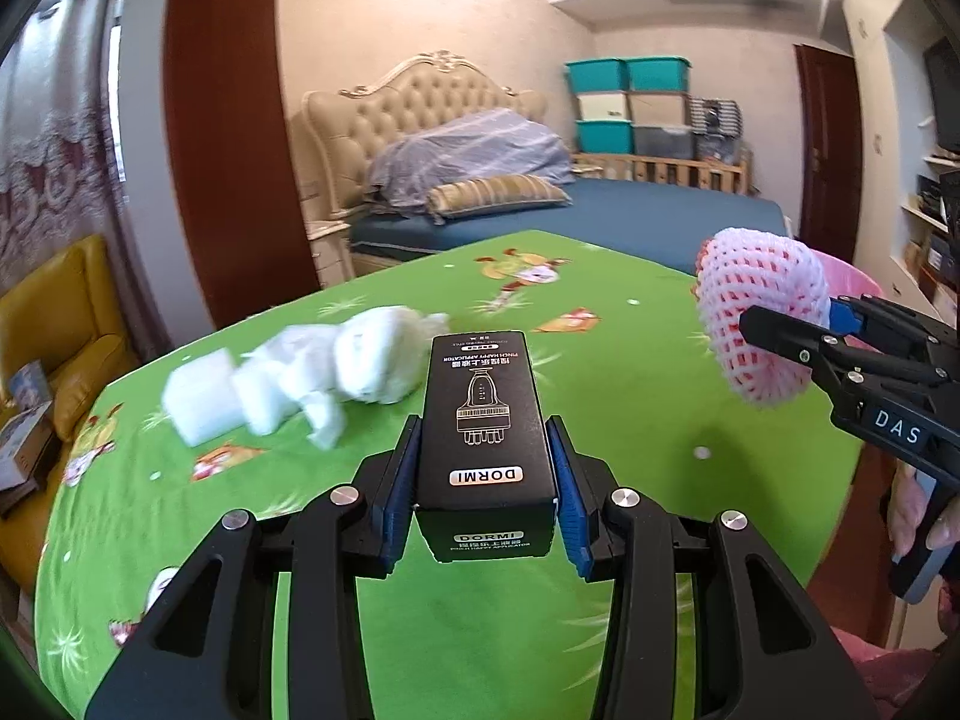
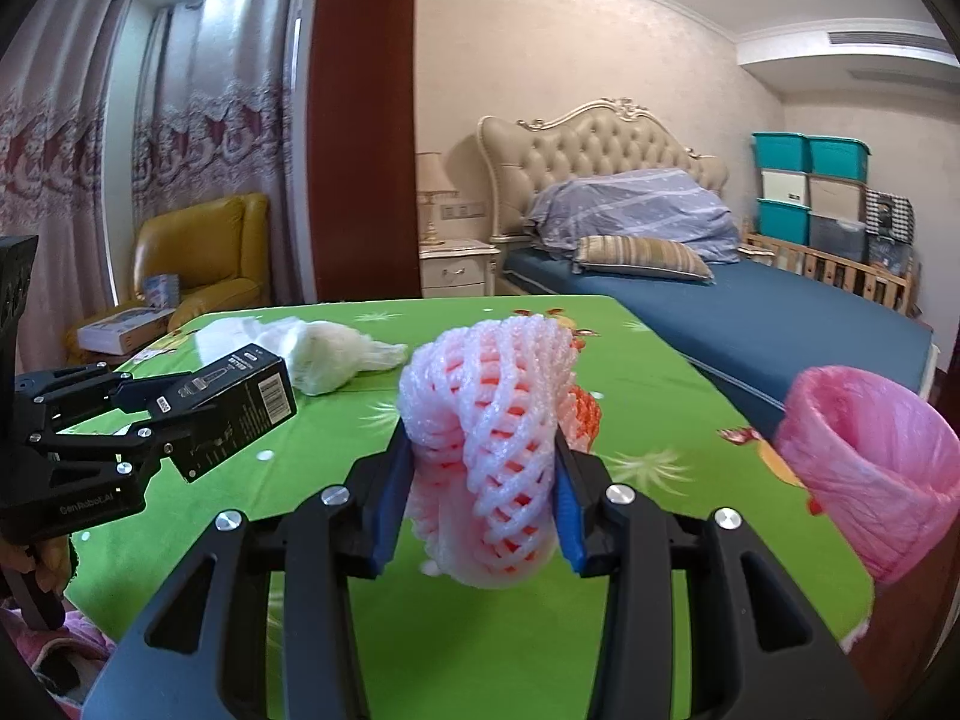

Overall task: Collect trash
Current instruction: 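Carry the black box and pink net over the wastebasket with both tools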

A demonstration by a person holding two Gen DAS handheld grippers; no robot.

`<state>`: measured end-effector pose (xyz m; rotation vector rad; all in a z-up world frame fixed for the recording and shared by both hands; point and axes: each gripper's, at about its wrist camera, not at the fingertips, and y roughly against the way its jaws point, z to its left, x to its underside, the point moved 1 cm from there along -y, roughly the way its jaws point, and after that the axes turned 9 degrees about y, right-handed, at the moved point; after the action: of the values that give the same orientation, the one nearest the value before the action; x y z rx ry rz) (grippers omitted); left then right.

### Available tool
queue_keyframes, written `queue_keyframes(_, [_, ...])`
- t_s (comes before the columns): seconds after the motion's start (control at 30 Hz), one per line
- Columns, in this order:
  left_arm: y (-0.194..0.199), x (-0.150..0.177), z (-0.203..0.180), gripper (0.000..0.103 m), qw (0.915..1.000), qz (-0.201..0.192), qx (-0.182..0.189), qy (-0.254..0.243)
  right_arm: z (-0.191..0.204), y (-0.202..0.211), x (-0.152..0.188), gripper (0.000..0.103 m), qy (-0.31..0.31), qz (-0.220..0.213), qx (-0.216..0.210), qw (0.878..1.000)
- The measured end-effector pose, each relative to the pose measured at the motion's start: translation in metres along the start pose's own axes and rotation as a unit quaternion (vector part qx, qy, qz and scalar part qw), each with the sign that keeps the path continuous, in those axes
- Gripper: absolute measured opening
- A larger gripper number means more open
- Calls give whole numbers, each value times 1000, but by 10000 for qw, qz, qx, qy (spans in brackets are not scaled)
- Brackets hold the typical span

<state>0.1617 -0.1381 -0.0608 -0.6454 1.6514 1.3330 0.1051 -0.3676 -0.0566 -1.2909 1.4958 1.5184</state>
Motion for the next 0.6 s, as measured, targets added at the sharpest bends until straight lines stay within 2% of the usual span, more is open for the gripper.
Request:
queue_keyframes(0.17, [-16,-10,-22,40,9994,170,297,-47,-22,12,8,40,-88,-52,257,9996])
queue_keyframes(0.3, [-30,-17,-52,40,9977,274,560,-267,-42,20,12,40,-107,-103,538,9984])
queue_keyframes(0.6, [-58,-42,-123,40,9884,509,1330,-535,-116,46,30,41,-465,-159,1273,9906])
